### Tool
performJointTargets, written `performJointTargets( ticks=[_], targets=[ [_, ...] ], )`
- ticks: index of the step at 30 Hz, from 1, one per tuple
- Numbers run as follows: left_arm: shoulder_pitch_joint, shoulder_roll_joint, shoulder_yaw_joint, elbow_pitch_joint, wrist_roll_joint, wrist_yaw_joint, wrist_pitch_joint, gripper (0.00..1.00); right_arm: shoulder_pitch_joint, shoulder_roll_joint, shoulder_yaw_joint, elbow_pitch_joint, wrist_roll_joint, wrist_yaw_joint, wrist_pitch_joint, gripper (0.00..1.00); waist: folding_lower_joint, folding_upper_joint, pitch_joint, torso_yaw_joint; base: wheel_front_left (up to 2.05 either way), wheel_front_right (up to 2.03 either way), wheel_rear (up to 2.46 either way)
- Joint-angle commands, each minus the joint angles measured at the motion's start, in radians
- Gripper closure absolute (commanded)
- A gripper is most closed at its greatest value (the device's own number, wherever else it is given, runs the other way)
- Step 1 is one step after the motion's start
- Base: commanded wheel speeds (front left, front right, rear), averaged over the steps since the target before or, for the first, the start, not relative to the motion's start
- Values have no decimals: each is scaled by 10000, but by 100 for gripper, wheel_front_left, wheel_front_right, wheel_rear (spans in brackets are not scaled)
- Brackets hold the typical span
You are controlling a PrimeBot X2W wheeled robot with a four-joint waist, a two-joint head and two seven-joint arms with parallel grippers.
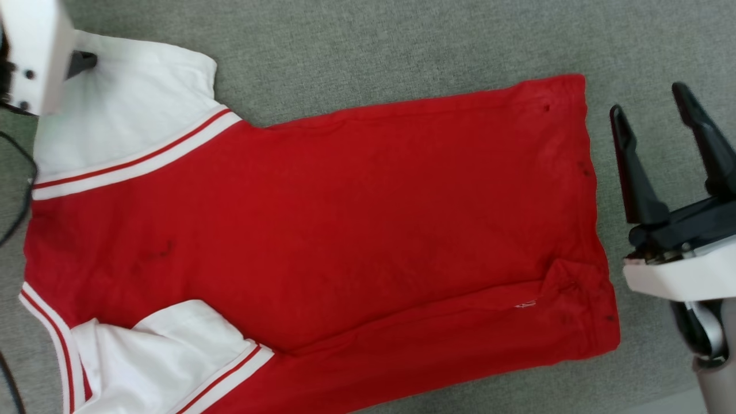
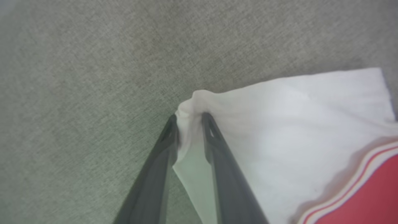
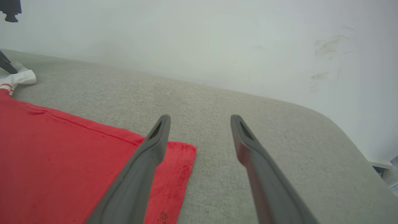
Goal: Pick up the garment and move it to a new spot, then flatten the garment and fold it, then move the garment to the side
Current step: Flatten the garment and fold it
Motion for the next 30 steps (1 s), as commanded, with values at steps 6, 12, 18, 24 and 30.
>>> performJointTargets(
  ticks=[6,12,18,24,30],
  targets=[
    [353,-212,-158,21,-57,-87,-723,100,-818,-745,-55,-143,-160,-7,479,0,-1,0,-716,314,0,0,0],
    [600,-267,-411,-342,4,-131,-1425,100,-1935,-2162,812,-85,377,-7,2765,0,-1,0,-1446,644,0,0,0],
    [755,-401,-841,-1063,-69,-143,-1843,100,-3319,-3851,2656,320,2652,-9,6730,0,-1,0,-1855,1005,0,0,0],
    [496,-371,-1241,-1758,-31,-145,-2044,100,-5096,-5119,4601,965,4741,-7,10037,0,-1,0,-1786,1375,0,0,0],
    [212,-460,-1546,-2172,44,-146,-2207,100,-6489,-4871,5734,2089,6118,-7,12132,0,-1,0,-1450,1777,0,0,0]
  ],
)
